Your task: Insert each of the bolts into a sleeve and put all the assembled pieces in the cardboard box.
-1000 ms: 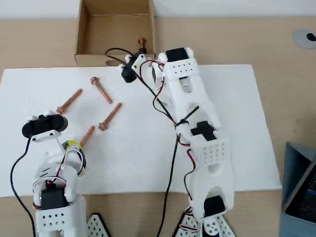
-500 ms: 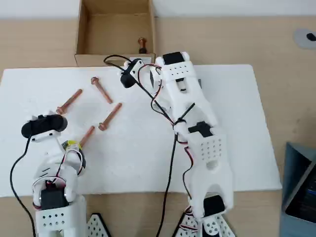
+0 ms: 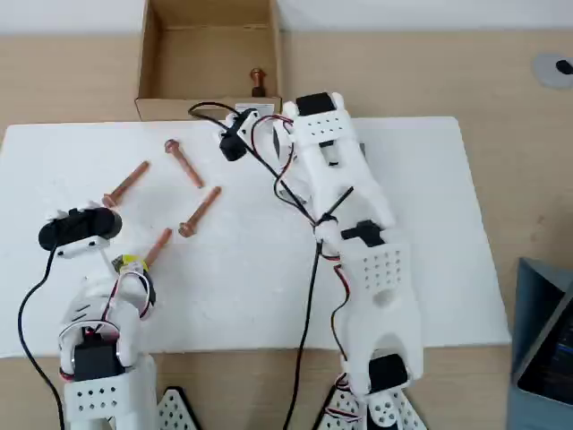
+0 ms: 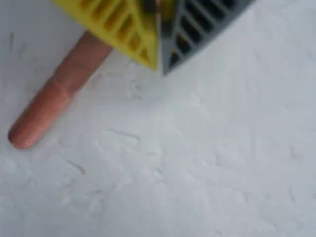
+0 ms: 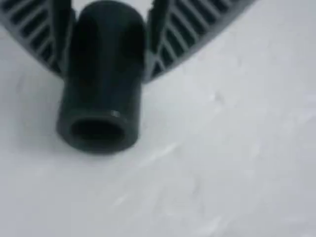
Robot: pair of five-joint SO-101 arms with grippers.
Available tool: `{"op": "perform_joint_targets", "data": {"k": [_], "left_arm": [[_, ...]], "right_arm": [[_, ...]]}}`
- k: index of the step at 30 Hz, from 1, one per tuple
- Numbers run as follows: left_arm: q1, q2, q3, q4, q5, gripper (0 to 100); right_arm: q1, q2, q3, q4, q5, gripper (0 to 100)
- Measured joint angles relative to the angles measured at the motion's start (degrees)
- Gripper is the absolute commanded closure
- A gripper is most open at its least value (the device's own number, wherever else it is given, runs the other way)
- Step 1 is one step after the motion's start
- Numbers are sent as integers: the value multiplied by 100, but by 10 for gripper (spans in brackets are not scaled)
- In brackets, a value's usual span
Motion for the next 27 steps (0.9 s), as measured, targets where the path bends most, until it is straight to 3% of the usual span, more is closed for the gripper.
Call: {"op": "perform_joint_targets", "data": {"k": [5, 11, 17, 27], "left_arm": [[0, 0, 0, 0, 0, 997], [0, 0, 0, 0, 0, 997], [0, 0, 0, 0, 0, 997], [0, 0, 0, 0, 0, 993]], "right_arm": [[-9, 0, -1275, 756, -246, 987], [35, -255, -1846, 818, -668, 987], [44, -1468, -1090, 818, -835, 987], [387, -3807, 1204, 818, -1881, 987]]}}
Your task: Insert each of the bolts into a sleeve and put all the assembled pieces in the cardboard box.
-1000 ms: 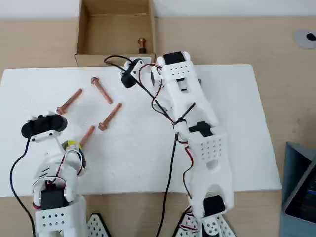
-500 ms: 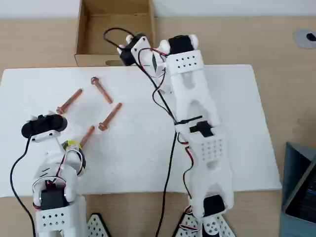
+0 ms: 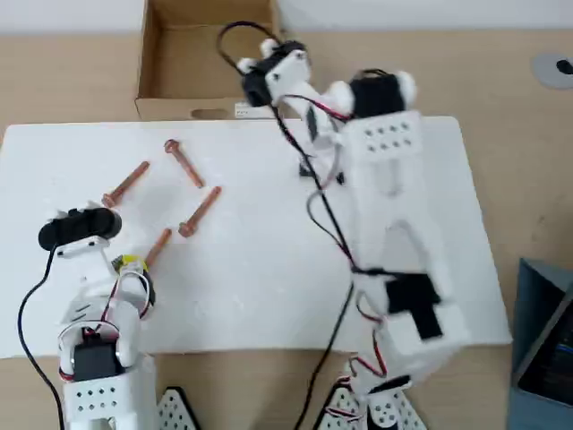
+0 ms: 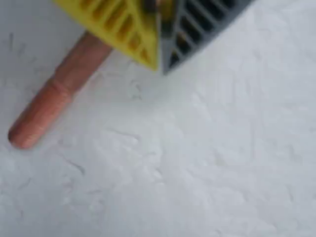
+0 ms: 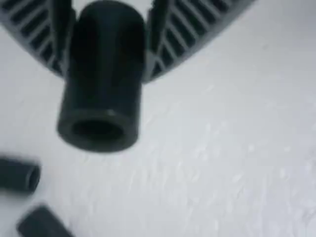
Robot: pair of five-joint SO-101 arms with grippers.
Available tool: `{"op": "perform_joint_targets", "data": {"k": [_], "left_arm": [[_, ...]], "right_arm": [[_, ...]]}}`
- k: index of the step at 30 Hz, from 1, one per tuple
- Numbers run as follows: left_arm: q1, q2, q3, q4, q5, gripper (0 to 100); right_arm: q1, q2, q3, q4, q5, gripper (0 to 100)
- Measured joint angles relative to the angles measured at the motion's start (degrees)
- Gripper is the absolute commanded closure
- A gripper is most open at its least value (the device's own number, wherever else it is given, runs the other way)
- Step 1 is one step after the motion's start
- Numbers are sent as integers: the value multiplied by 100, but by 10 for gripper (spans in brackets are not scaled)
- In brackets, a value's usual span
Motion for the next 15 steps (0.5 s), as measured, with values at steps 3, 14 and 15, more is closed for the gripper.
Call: {"op": "perform_joint_targets", "data": {"k": [3, 14, 15], "left_arm": [[0, 0, 0, 0, -264, 993], [0, 185, -923, 0, -695, 993], [0, 316, -1090, 0, -695, 993]], "right_arm": [[308, -589, 607, 0, -484, 987], [1582, -1837, 2330, -9, -941, 987], [1697, -1908, 2426, -26, -941, 987]]}}
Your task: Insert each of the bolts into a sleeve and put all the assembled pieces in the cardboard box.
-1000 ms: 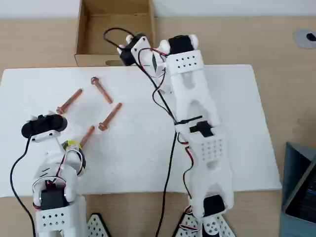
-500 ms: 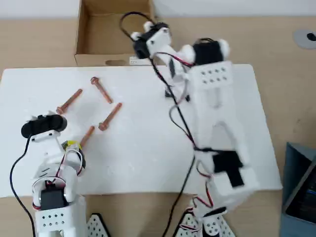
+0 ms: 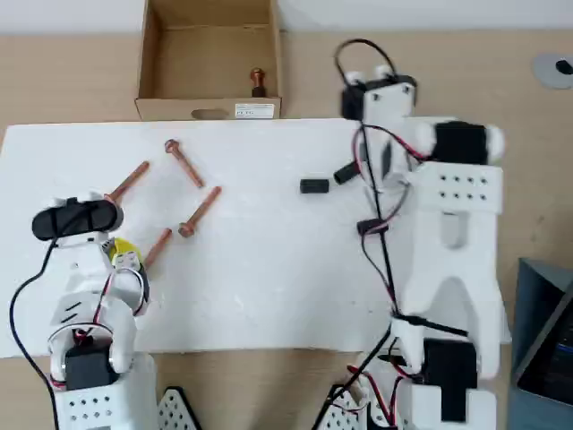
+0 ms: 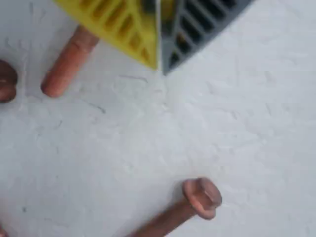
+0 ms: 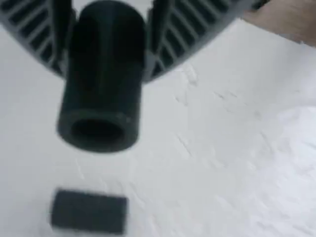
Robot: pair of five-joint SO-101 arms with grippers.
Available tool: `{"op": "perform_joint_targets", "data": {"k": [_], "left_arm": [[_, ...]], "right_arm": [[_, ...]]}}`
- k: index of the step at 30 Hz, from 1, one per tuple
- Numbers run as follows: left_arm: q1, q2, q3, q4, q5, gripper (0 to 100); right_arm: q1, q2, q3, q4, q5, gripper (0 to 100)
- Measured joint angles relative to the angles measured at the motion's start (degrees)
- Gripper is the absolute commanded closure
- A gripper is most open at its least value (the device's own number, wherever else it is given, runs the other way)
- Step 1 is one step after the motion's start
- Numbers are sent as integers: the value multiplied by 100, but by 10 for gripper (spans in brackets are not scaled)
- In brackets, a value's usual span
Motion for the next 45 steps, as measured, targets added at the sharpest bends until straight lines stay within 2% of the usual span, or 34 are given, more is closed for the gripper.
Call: {"op": "perform_joint_targets", "data": {"k": [4, 9, 15, 23, 31, 35, 37, 45], "left_arm": [[0, 1108, -835, 0, 0, 993], [114, 3218, -2347, 176, 255, 993], [413, 5829, -4422, 695, 941, 993], [826, 8598, -6971, 1240, 1811, 993], [1029, 11024, -9345, 2013, 2497, 992], [1029, 12097, -10602, 2514, 2655, 923], [1037, 12571, -11191, 2708, 2787, 895], [1037, 14048, -13081, 3121, 2963, 891]], "right_arm": [[290, -281, 387, -18, 0, 987], [536, -642, 826, -88, 0, 987], [862, -1169, 1363, -202, 0, 987], [1160, -1908, 2110, -404, 0, 987], [1266, -2453, 2760, -484, 0, 987], [1266, -2637, 2910, -536, 0, 987], [1266, -2716, 2998, -563, 0, 987], [1310, -2778, 2998, -571, 0, 987]]}}
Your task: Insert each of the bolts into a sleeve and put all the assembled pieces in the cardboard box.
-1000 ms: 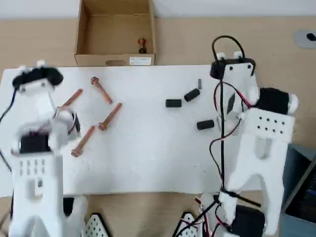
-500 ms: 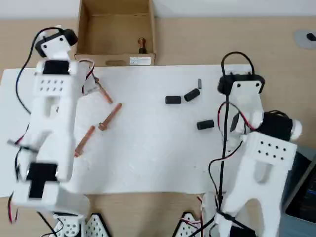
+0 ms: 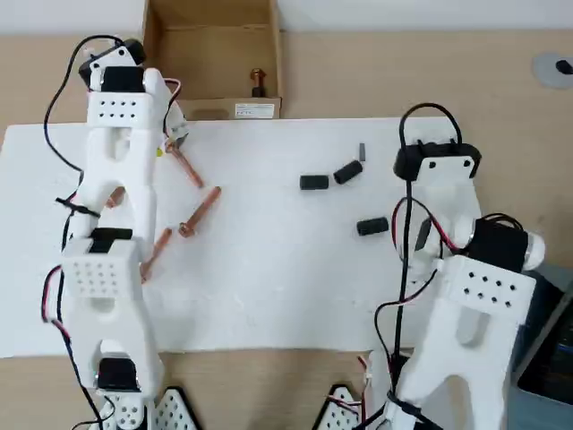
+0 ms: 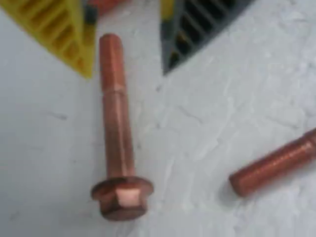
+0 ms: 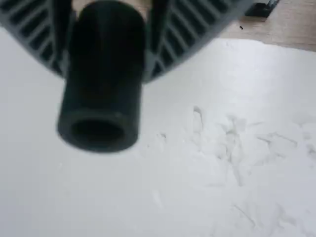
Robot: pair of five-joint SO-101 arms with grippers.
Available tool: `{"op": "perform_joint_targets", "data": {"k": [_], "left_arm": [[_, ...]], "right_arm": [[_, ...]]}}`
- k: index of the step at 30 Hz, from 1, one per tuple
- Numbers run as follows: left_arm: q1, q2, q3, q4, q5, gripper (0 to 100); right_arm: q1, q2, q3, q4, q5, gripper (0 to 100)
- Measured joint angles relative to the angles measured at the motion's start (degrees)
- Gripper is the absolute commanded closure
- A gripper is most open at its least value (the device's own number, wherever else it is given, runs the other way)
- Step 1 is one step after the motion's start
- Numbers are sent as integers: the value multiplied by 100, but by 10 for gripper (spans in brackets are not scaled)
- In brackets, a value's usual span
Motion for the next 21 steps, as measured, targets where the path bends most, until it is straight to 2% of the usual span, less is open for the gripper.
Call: {"op": "perform_joint_targets", "data": {"k": [8, 21], "left_arm": [[0, 1046, -976, 18, 0, 889], [0, 2092, -1758, 9, 18, 888]], "right_arm": [[0, 0, 0, 0, 0, 987], [0, 0, 0, 0, 0, 987]]}}
